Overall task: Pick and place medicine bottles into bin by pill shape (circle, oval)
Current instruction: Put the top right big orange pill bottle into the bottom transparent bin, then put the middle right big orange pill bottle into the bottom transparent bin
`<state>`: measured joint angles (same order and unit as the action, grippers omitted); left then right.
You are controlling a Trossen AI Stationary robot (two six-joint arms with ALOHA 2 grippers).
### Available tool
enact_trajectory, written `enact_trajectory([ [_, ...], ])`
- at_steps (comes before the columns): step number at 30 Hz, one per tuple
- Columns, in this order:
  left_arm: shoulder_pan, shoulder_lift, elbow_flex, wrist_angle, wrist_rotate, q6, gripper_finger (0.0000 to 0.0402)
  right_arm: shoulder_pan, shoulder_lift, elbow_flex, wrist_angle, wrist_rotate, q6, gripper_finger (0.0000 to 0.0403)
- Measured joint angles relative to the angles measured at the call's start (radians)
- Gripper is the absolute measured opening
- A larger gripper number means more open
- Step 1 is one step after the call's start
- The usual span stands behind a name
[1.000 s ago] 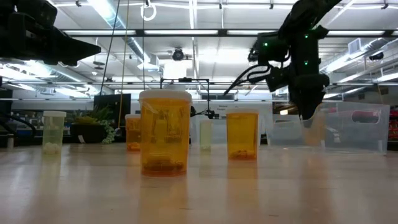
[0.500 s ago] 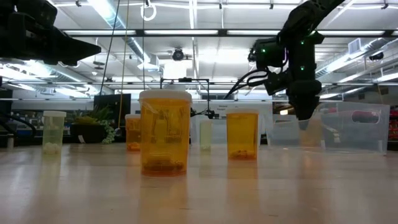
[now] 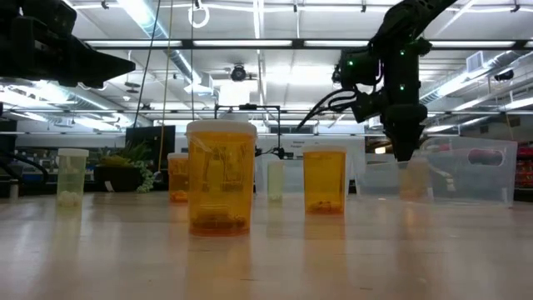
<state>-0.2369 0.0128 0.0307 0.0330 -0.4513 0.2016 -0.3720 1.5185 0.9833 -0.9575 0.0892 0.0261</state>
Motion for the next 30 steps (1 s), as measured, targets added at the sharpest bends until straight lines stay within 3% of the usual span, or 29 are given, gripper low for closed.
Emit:
enact_trajectory([
  [15,0.000,0.000,0.000,0.000,0.000,0.000,0.0028,0.093,0.000,0.166,-0.075,0.000,-0.008,0.0280],
  [23,0.000,0.000,0.000,0.000,0.000,0.000,0.0037,0.215,0.000,0.181,0.070,-0.085,-0.005,0.0280],
  [30,0.000,0.000,0.000,0.000,0.000,0.000,0.0034,0.353,0.000,0.181,0.172,-0.090,0.010,0.0280],
])
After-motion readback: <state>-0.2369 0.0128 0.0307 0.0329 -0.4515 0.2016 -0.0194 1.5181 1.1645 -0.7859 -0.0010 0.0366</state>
